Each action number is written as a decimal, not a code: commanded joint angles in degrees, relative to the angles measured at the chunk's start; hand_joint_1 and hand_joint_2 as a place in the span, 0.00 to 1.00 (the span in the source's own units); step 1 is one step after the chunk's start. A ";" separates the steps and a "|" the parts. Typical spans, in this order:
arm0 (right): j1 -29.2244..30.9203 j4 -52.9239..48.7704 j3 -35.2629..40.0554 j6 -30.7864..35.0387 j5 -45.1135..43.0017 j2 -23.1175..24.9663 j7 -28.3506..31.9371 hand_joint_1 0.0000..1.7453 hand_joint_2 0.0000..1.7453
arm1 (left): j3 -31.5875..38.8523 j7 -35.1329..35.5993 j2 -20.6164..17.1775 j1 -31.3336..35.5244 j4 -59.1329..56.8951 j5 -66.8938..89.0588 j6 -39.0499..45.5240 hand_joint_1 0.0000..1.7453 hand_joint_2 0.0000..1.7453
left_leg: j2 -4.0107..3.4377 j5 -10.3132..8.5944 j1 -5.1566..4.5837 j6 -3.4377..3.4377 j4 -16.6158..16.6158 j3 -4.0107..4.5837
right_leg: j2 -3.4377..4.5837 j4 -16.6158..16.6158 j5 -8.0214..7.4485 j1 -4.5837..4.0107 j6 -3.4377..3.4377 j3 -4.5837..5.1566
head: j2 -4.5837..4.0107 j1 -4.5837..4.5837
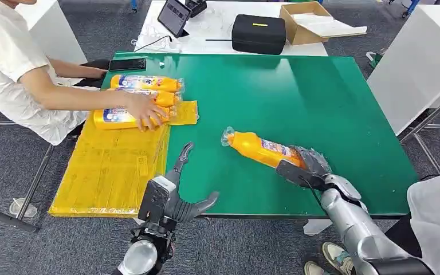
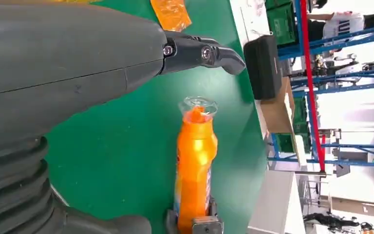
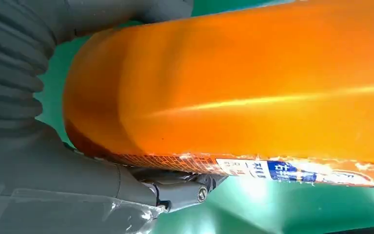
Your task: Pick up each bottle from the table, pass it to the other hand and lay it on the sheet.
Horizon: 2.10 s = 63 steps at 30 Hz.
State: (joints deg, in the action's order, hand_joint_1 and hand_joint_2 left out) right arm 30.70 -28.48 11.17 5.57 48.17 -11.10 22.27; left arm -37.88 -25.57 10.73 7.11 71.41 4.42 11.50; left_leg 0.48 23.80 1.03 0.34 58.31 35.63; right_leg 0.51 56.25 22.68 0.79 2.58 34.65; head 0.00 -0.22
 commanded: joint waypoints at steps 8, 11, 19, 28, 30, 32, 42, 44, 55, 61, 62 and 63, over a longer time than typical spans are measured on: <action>-20.46 -34.83 -1.36 1.19 -24.64 11.07 7.88 0.99 1.00 | 1.77 -0.26 -1.21 -4.81 0.27 -20.28 -4.31 0.00 1.00 | -0.15 0.11 0.05 -0.09 -0.07 0.10 | 0.11 0.01 0.04 -0.06 -0.13 0.12 | 0.00 -0.04; -23.10 -41.53 2.06 1.56 -26.54 12.12 8.98 0.92 1.00 | 2.33 0.90 -1.20 -5.45 -0.53 -25.91 -6.11 0.00 1.00 | -0.14 0.15 0.05 -0.08 -0.06 0.27 | 0.08 0.06 0.13 -0.07 -0.15 0.25 | 0.00 -0.04; -23.12 -43.87 9.70 5.15 -26.72 12.70 9.30 0.88 1.00 | 2.53 -0.36 -1.27 -4.21 1.04 -28.95 -3.94 0.00 1.00 | -0.10 0.15 0.07 -0.08 0.00 0.57 | 0.08 0.11 0.16 -0.03 -0.16 0.50 | 0.02 -0.04; -19.05 -37.69 12.96 3.17 -27.56 12.70 9.42 1.00 1.00 | 1.70 0.98 -2.18 -2.30 4.57 -30.58 -8.22 0.00 1.00 | -0.08 0.08 0.04 -0.07 -0.03 0.62 | 0.07 0.05 0.10 -0.03 -0.13 0.55 | 0.00 -0.02; -18.92 -37.63 13.04 3.16 -27.55 12.84 9.42 1.00 1.00 | 1.67 1.03 -2.02 -2.28 4.73 -30.64 -8.17 0.00 1.00 | -0.10 0.09 0.05 -0.08 -0.03 0.61 | 0.08 0.05 0.10 -0.04 -0.13 0.54 | 0.00 -0.04; -18.92 -37.63 13.04 3.16 -27.55 12.84 9.42 1.00 1.00 | 1.67 1.03 -2.02 -2.28 4.73 -30.64 -8.17 0.00 1.00 | 0.01 0.04 0.06 -0.09 -0.03 0.72 | 0.01 0.04 0.08 -0.04 -0.09 0.61 | 0.00 -0.02; -15.51 -31.22 14.03 2.00 -28.68 14.78 9.25 1.00 1.00 | 0.39 -0.18 -2.34 -1.25 7.34 -30.07 -10.77 0.00 1.00 | -0.08 0.06 0.05 -0.08 -0.04 0.62 | 0.07 0.04 0.08 -0.04 -0.13 0.54 | 0.00 -0.02; -14.88 -30.66 14.54 1.99 -28.38 14.91 9.11 1.00 1.00 | -0.29 0.10 -2.19 -0.56 5.91 -28.88 -10.00 0.00 1.00 | -0.09 0.08 0.05 -0.07 -0.04 0.56 | 0.07 0.05 0.10 -0.04 -0.15 0.50 | 0.00 -0.02; -14.50 -31.39 18.81 2.74 -24.01 14.79 7.27 1.00 1.00 | 1.00 -0.79 -0.69 2.22 2.42 -27.16 -7.04 0.00 1.00 | 0.05 0.02 0.04 -0.08 -0.05 0.71 | -0.04 0.04 0.09 -0.02 -0.09 0.60 | 0.00 -0.02; -14.35 -31.41 19.68 4.48 -22.24 15.23 6.15 1.00 1.00 | 1.48 0.07 0.09 3.22 1.59 -26.77 -5.42 0.00 1.00 | 0.06 0.04 0.05 -0.07 -0.03 0.70 | -0.05 0.05 0.10 -0.03 -0.10 0.59 | 0.00 -0.02; -14.30 -31.24 20.38 5.71 -20.91 15.30 5.54 1.00 1.00 | 1.87 3.12 0.52 3.77 0.33 -28.73 -5.22 0.00 1.00 | 0.05 0.02 0.06 -0.08 -0.03 0.77 | -0.03 0.04 0.08 -0.03 -0.08 0.66 | 0.00 -0.04; -14.21 -31.02 20.90 6.10 -20.42 15.29 5.06 1.00 1.00 | 1.96 3.81 0.74 4.27 -0.72 -28.58 -4.14 0.00 1.00 | 0.02 0.04 0.04 -0.07 -0.04 0.69 | -0.01 0.05 0.10 -0.03 -0.11 0.60 | 0.00 -0.02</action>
State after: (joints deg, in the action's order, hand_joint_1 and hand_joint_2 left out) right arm 13.66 -63.71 28.04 9.05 24.96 3.82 29.42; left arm -36.19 -26.36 10.75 6.76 77.29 -22.91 4.83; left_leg 0.58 23.80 1.10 0.23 58.29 36.52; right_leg 0.48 56.30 22.75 0.77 2.56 35.42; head 0.00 -0.24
